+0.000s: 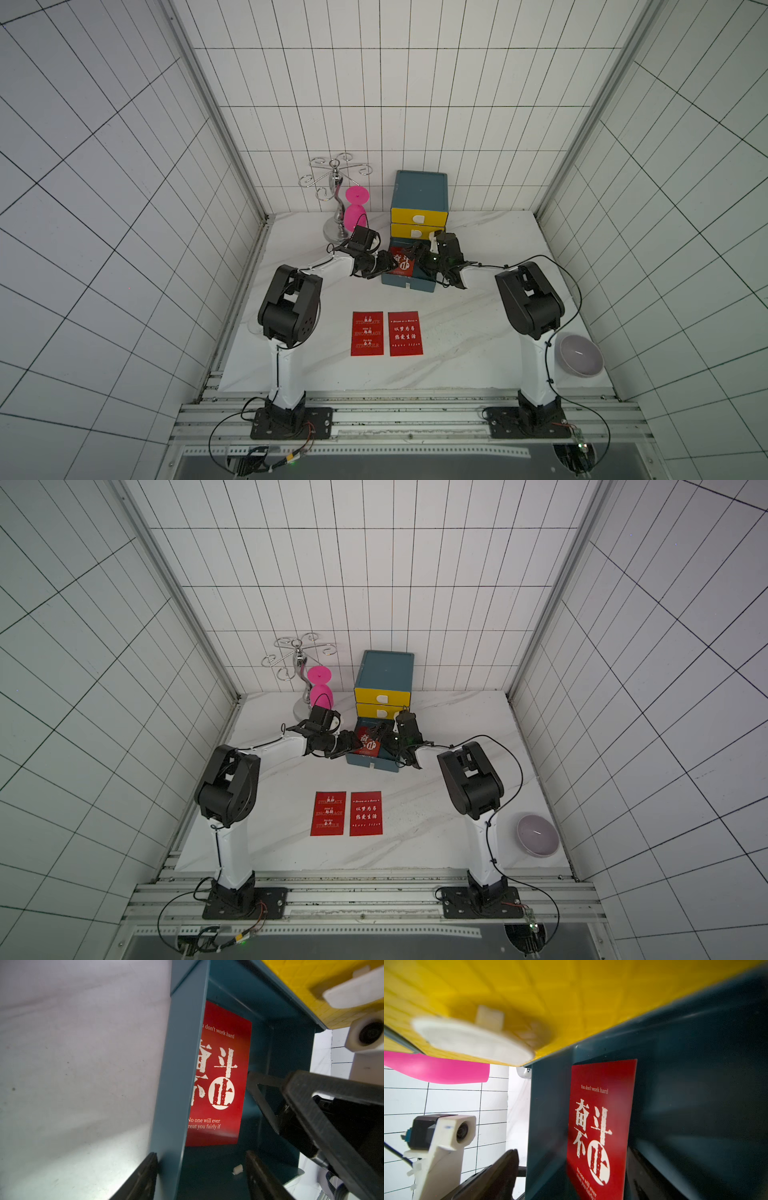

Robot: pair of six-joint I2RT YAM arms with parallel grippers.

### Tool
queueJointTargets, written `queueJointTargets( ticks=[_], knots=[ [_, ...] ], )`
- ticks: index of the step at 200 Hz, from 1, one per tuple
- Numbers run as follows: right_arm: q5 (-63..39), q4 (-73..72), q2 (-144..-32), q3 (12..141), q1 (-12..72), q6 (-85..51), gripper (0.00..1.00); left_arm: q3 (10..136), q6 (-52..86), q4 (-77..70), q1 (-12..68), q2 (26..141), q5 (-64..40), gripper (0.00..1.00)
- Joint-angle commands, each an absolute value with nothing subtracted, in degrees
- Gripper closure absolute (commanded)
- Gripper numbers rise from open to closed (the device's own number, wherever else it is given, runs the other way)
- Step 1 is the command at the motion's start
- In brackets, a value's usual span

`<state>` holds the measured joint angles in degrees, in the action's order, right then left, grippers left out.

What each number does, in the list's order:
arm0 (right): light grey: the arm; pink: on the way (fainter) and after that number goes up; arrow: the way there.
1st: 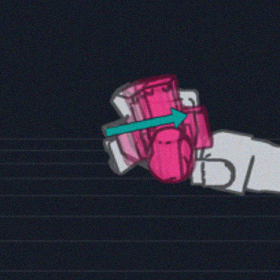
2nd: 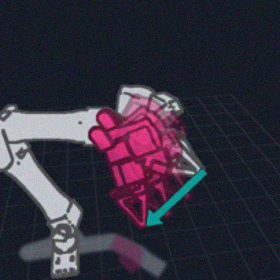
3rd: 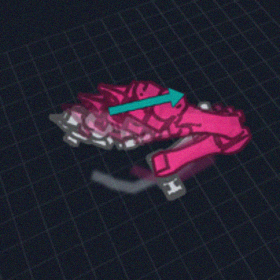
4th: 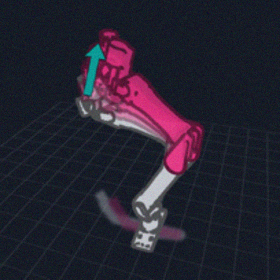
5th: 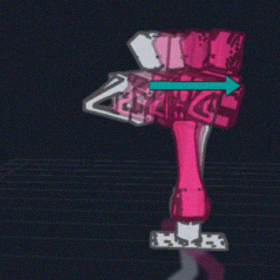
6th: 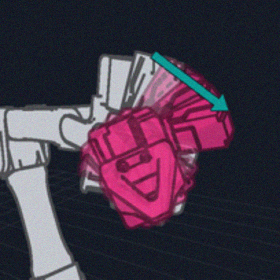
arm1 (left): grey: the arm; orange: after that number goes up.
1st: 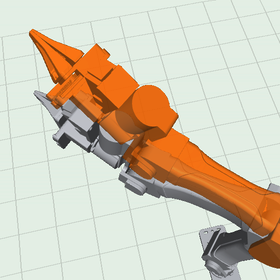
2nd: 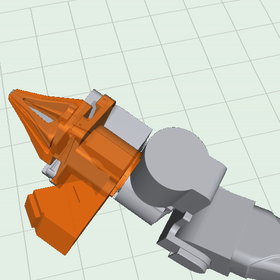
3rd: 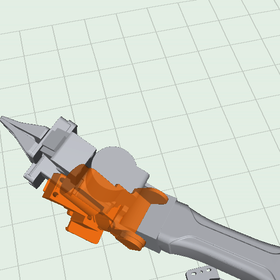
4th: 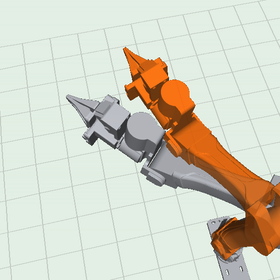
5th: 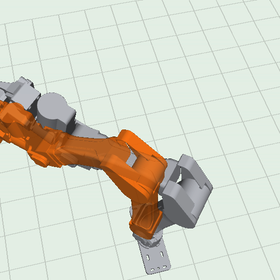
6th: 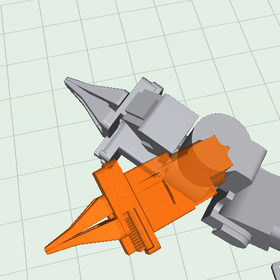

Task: Take the postcards out of the drawer
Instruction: Pick up the postcard from the drawer.

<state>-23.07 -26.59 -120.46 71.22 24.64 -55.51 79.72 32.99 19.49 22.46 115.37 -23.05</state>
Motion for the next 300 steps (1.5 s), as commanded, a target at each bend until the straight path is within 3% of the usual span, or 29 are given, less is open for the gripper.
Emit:
queueJointTargets(
  ticks=[1, 53, 154, 220, 244, 300],
  knots=[
    [-24.2, -31.8, -119.0, 69.7, 24.5, -56.7, 0.19, 81.3, 32.6, 18.9, 23.0, 116.9, -24.0, 0.34],
    [-24.7, -39.0, -119.3, 68.1, 24.2, -59.4, 0.27, 81.5, 32.5, 18.9, 23.0, 116.9, -24.1, 0.34],
    [-23.1, -32.5, -121.8, 69.3, 24.2, -60.5, 0.54, 81.9, 33.0, 18.9, 22.8, 115.4, -23.9, 0.34],
    [-22.9, -32.4, -122.5, 69.5, 24.1, -60.8, 0.82, 81.5, 33.1, 19.0, 21.9, 111.3, -24.2, 0.34],
    [-22.8, -32.5, -122.2, 69.6, 24.0, -60.7, 1.0, 80.5, 33.2, 18.9, 21.3, 109.9, -24.0, 0.34],
    [-25.2, -32.1, -118.6, 70.1, 23.2, -62.8, 1.0, 78.2, 33.6, 18.6, 19.1, 106.4, -24.7, 0.34]
  ],
)
